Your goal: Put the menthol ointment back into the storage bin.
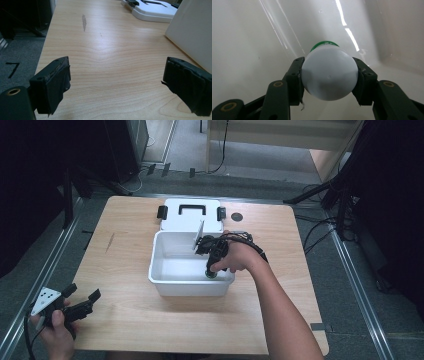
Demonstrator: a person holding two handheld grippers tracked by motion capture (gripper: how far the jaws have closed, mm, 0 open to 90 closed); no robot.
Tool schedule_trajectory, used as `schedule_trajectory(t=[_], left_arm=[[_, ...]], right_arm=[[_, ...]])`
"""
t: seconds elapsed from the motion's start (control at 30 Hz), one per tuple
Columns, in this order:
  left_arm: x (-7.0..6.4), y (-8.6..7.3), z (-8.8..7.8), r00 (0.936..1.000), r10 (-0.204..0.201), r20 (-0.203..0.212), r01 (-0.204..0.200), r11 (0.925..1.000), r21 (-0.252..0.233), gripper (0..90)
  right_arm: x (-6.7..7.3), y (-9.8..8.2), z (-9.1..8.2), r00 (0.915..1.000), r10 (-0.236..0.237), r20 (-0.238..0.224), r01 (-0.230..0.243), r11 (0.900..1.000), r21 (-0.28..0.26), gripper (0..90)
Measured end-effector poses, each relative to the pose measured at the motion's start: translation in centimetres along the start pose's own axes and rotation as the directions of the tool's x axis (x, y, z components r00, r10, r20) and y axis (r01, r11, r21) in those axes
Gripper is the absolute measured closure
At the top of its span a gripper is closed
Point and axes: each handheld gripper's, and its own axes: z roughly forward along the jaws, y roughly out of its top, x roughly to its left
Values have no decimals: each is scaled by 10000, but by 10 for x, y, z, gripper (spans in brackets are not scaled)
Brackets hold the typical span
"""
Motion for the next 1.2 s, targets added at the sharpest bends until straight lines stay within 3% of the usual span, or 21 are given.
schedule_trajectory(t=[0.33,0.7,1.0,1.2], left_arm=[[0,0,0,10000,-2,15,2,10000,31,82],[1,0,0,10000,-16,11,16,10000,43,82],[1,0,0,10000,-13,7,13,10000,29,82],[1,0,0,10000,-15,10,15,10000,27,82]], right_arm=[[2,3,11,9999,-149,-16,150,9995,279,513],[6,7,27,9999,-5,121,-9,9931,1176,513],[6,9,31,9999,37,150,-59,9891,1475,505],[6,9,30,9999,89,81,-100,9901,1401,498]])
